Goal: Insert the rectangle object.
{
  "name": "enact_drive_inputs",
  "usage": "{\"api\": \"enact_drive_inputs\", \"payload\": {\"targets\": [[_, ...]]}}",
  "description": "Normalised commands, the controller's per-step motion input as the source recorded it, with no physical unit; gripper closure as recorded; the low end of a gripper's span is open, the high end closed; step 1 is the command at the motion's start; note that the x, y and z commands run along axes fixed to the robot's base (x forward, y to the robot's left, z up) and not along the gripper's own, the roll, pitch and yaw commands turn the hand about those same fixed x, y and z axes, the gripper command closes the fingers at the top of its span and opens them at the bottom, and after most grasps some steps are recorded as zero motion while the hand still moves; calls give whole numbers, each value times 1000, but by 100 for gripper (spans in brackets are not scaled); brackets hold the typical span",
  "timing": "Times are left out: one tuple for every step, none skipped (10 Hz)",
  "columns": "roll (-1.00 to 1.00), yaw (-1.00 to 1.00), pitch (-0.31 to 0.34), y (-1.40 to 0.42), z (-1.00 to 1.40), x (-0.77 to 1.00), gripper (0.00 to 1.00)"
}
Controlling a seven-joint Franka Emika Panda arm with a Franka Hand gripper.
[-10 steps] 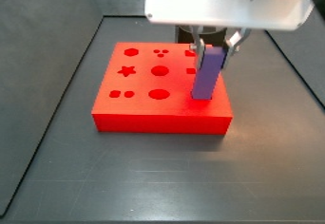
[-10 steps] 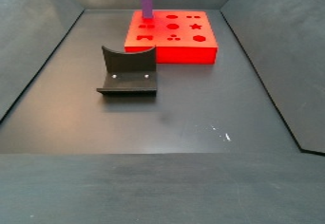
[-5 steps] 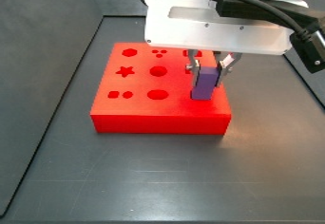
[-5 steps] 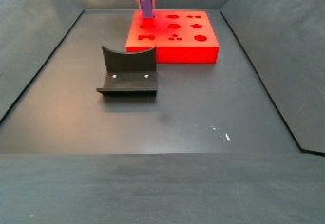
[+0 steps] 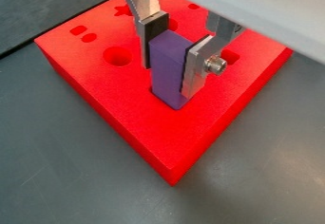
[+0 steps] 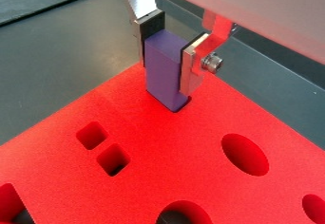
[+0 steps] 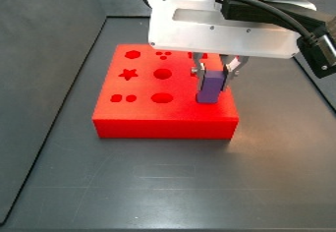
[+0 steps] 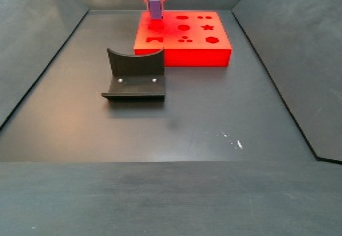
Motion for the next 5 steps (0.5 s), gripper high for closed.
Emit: {"api": "enact_drive_inputs", "payload": {"targets": [[66,9,-229,-37,-814,-103,100],[40,97,-274,-11,-734,-246,100],[14,157,-306,-31,-660,-277,100],[-11,157,-204,0,-303,-109,100],[0,0,0,0,0,0,100]]}}
